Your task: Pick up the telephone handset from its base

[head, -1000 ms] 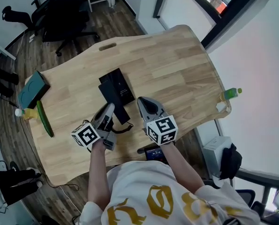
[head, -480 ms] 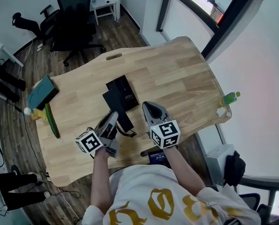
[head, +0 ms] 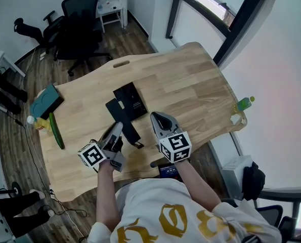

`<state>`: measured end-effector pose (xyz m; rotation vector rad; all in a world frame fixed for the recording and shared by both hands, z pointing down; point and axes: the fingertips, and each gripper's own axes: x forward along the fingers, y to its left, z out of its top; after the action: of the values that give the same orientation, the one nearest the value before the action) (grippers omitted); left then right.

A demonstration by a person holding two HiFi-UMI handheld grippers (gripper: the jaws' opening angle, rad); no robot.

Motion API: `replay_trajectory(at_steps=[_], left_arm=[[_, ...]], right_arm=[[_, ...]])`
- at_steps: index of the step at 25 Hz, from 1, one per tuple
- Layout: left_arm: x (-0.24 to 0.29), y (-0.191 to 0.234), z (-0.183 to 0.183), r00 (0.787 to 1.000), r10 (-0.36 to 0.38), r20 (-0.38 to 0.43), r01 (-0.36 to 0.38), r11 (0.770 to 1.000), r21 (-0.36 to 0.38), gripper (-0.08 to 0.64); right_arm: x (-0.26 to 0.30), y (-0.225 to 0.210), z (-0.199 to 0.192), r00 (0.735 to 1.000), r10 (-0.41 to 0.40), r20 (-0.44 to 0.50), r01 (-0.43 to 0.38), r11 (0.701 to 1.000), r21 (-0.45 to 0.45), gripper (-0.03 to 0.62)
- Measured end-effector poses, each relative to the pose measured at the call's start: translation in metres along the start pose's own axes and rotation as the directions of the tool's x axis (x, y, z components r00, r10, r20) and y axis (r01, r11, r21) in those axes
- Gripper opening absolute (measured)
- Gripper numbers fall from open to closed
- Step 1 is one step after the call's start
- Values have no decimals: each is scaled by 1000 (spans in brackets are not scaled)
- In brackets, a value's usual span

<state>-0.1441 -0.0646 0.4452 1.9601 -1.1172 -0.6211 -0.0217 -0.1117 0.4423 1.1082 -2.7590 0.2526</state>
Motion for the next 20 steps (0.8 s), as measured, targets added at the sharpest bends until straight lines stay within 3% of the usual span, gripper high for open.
replay_trajectory(at_steps=[20], left_arm=[[-2, 0, -7, 1000, -11, -26, 11, 1000, -5, 72]], right_arm=[[-2, -4, -7, 1000, -7, -28, 7, 1000, 1, 5]])
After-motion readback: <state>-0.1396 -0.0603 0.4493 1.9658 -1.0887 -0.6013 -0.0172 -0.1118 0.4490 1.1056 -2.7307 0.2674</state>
